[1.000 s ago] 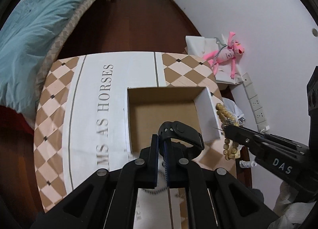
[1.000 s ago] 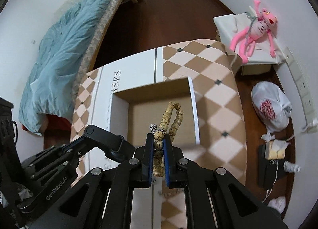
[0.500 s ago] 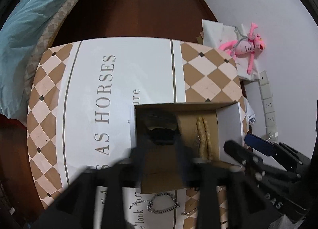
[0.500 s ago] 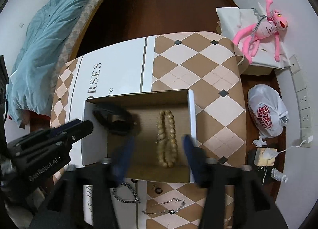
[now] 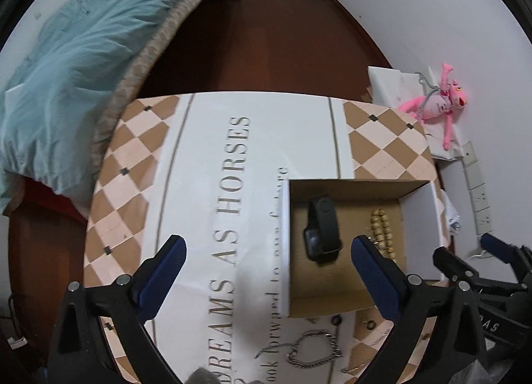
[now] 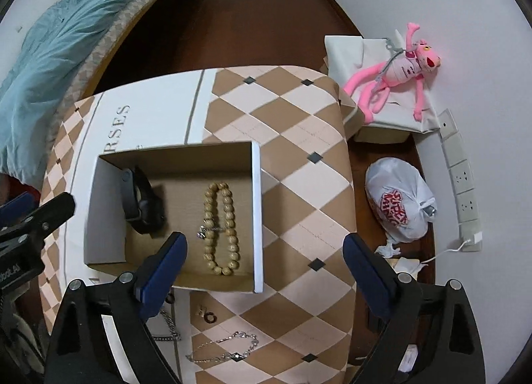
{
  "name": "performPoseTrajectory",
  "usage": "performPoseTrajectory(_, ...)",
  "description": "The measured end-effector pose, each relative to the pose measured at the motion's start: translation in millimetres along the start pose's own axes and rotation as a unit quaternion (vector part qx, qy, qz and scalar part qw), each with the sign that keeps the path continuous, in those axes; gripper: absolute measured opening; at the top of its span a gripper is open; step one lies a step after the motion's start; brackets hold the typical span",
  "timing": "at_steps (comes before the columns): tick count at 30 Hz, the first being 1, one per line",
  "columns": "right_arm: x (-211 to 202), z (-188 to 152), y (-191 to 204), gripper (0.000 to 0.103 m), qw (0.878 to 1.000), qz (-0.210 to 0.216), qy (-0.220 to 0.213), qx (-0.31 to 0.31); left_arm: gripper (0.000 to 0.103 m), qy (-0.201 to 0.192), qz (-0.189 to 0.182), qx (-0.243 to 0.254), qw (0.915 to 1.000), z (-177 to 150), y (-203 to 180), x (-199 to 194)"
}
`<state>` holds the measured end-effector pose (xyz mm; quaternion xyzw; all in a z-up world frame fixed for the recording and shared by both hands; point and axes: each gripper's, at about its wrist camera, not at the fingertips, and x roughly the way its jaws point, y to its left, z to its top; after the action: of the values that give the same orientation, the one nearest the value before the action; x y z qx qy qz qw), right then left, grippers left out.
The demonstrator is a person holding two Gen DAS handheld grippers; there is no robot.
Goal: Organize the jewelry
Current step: 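Carry both items into the white box and open both tools, then grasp the silver chain bracelet with the left tool while the right tool grasps the silver necklace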
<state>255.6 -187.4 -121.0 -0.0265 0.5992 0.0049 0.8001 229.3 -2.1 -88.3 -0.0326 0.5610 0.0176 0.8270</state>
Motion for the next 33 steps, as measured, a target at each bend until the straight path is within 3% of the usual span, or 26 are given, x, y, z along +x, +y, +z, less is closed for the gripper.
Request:
performPoseTrajectory(8,-20,-17,6,0.096,1.000,-0.011,-0.027,-0.003,0.102,-0.026,0.006,0.004,0.9996,-18,-1,-20)
performPoseTrajectory(20,-97,-52,10,0.096,0.994,-0.029,-0.109,-0.002,0.102,-0.088,0.013,0.002,0.9961,-49,4,-83)
performPoseTrajectory(33,-171,-92,4,0.096,0.983,0.006,-0.184,0.021,0.102,-0.149,0.019,-0.013,0.9885,-81,4,-145)
